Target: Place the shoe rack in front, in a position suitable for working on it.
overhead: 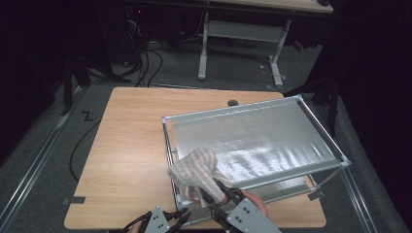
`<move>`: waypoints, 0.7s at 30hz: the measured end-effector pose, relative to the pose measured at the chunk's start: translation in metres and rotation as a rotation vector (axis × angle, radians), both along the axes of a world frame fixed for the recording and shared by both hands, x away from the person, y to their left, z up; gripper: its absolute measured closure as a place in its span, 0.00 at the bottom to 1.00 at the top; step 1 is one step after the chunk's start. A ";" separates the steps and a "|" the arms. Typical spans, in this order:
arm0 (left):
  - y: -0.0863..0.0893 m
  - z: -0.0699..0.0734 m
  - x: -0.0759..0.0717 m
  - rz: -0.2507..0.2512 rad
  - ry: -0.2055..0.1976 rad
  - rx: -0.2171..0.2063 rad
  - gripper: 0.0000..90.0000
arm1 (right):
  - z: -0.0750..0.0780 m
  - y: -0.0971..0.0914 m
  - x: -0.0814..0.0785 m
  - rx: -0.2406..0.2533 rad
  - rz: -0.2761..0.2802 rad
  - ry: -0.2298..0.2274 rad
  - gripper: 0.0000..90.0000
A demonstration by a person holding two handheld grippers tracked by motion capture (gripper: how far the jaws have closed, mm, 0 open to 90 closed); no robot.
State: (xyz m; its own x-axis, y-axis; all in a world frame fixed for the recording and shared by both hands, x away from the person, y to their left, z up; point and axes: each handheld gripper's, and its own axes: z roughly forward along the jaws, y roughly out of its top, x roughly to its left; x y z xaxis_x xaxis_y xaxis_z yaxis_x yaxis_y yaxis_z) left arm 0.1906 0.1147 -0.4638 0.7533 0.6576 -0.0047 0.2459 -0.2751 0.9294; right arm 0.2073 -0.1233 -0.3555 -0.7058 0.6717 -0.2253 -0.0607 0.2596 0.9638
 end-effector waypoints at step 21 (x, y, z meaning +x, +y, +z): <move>0.066 0.004 0.034 0.229 0.013 0.040 0.89 | -0.005 -0.082 0.051 0.005 -0.269 0.068 0.71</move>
State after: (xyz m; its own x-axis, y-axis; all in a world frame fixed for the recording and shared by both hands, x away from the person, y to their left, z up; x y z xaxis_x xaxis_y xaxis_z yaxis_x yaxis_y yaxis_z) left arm 0.2245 0.1807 -0.4603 0.5848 0.8110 0.0162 0.3176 -0.2473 0.9154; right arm 0.2588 -0.2052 -0.3606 -0.5152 0.8381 -0.1794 0.0747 0.2525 0.9647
